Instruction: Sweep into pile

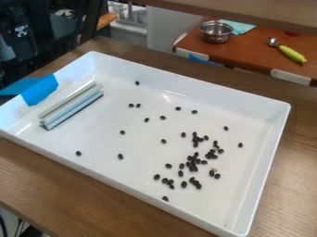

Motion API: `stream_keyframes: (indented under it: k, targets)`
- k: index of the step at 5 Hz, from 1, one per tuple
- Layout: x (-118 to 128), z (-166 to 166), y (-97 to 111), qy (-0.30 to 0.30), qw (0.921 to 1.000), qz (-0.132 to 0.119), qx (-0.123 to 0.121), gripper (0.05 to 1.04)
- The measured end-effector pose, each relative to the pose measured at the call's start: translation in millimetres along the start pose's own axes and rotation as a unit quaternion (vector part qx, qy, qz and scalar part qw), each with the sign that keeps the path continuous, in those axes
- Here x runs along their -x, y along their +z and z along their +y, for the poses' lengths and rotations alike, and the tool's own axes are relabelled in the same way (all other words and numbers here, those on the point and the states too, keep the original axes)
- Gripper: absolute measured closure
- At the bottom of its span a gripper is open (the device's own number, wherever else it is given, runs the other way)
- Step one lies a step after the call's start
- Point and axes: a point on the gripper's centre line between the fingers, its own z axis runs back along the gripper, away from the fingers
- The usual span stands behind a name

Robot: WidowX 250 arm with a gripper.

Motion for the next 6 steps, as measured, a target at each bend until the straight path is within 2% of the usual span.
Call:
stream_keyframes:
  k: [1, 3, 4, 6]
  targets:
    - [2.9, -3.4, -14.8, 0.009, 0.9997, 0.010, 0.022, 0.083]
    - [-7.5, 0.8, -51.4, 0.085, 0.9950, 0.004, 0.052, 0.083]
    - [-12.8, 8.5, -57.7, 0.094, 0.9948, -0.012, 0.037, 0.083]
    - [-17.6, 9.7, -84.9, 0.109, 0.9936, -0.009, 0.028, 0.083]
